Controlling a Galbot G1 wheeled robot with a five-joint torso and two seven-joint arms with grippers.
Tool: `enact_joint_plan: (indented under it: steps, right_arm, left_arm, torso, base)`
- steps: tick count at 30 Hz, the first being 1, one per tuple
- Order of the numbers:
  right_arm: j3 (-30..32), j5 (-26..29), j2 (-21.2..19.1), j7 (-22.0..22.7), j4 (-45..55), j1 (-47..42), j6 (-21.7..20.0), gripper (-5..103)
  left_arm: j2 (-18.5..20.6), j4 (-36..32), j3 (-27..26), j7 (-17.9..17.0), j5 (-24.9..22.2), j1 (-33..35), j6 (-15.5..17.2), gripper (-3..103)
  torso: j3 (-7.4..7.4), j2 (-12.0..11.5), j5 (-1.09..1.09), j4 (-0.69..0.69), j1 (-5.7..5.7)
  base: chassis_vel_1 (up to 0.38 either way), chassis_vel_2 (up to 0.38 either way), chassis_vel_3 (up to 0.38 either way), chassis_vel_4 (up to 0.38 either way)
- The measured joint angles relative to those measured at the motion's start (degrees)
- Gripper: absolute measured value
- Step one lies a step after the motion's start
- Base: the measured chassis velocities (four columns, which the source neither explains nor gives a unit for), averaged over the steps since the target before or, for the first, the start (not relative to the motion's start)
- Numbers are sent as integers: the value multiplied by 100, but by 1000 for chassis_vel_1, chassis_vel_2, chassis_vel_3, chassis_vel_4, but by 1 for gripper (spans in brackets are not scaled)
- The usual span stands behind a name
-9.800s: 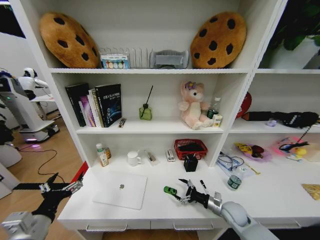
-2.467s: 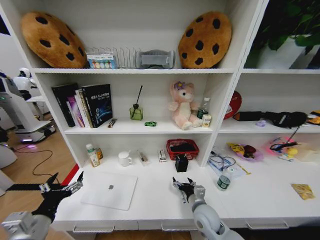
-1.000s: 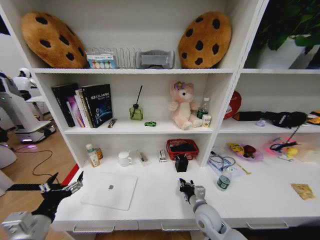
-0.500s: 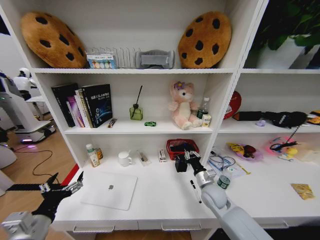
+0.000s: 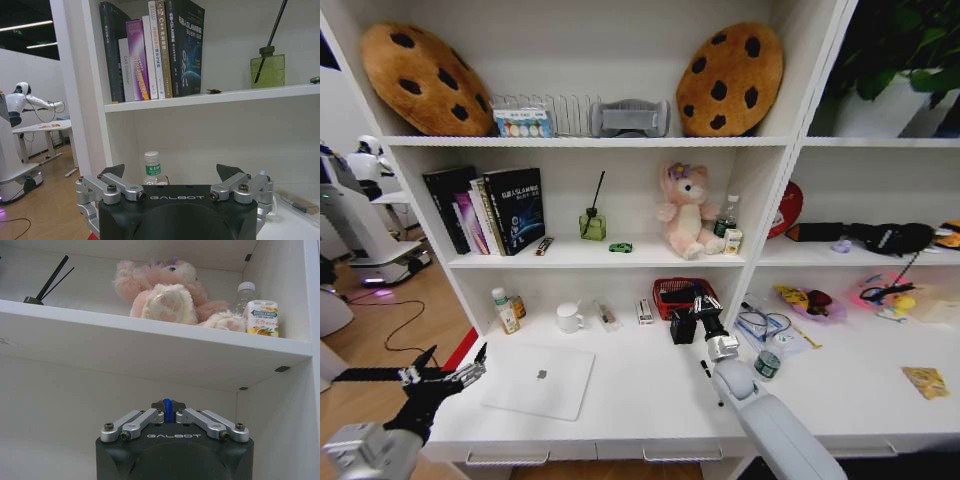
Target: Organize the objects on the table.
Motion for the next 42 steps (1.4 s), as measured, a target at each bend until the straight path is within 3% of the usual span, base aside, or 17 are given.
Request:
enact_joint_plan:
  steps: [4, 13, 14, 18, 21, 26, 29, 30, 32, 34, 37, 42]
  right_arm:
    - [-142, -162, 317, 0, -462, 244, 382, 6]
    - [-120, -200, 416, -95, -583, 255, 441, 5]
    - [-103, -198, 426, -103, -602, 244, 443, 11]
    - [-90, -202, 462, -104, -625, 226, 450, 16]
    - [-106, -178, 474, -104, -543, 134, 367, 31]
    - [-106, -88, 416, -100, -388, 29, 261, 42]
    - [-98, 359, 43, 60, 351, -269, -195, 58]
    - [-98, 359, 43, 60, 351, -269, -195, 58]
    - [-66, 870, -321, 488, 1405, -626, -858, 70]
    - [-48, 1086, -438, 619, 1748, -780, -1079, 75]
    - [120, 1652, -888, 1091, 2859, -1642, -1835, 91]
    - [436, 1820, -1183, 1206, 3559, -2528, -2353, 99]
  left_arm:
    - [0, 0, 0, 0, 0, 0, 0, 100]
    - [0, 0, 0, 0, 0, 0, 0, 100]
    - [0, 0, 0, 0, 0, 0, 0, 100]
    - [0, 0, 0, 0, 0, 0, 0, 100]
    - [0, 0, 0, 0, 0, 0, 0, 100]
    - [0, 0, 0, 0, 0, 0, 0, 100]
    - [0, 0, 0, 0, 0, 0, 0, 100]
    - [0, 0, 0, 0, 0, 0, 0, 100]
    - [0, 0, 0, 0, 0, 0, 0, 100]
    - [0, 0, 0, 0, 0, 0, 0, 100]
    - [0, 0, 0, 1, 0, 0, 0, 100]
    - [0, -1, 0, 0, 0, 0, 0, 100]
  torso:
    - [0, 0, -1, 1, 0]
    - [-1, 0, 0, -1, -2]
    - [-1, 0, -1, -1, -1]
    - [-1, 0, -1, -1, -1]
    - [-1, 0, 0, 0, -1]
    - [-1, 0, 1, 1, -1]
    - [0, 0, 0, 0, -1]
    - [0, 0, 0, 0, -1]
    - [-1, 0, -1, 0, -1]
    - [-1, 0, -1, 0, -2]
    - [-2, 0, 1, -1, -2]
    - [-2, 1, 0, -3, -2]
  base:
    - [0, 0, 0, 0]
    - [0, 0, 0, 0]
    - [0, 0, 0, 0]
    - [0, 0, 0, 0]
    - [0, 0, 0, 0]
    - [0, 0, 0, 0]
    - [0, 0, 0, 0]
    - [0, 0, 0, 0]
    - [0, 0, 0, 0]
    - [0, 0, 0, 0]
    - [0, 0, 0, 0]
    - [0, 0, 0, 0]
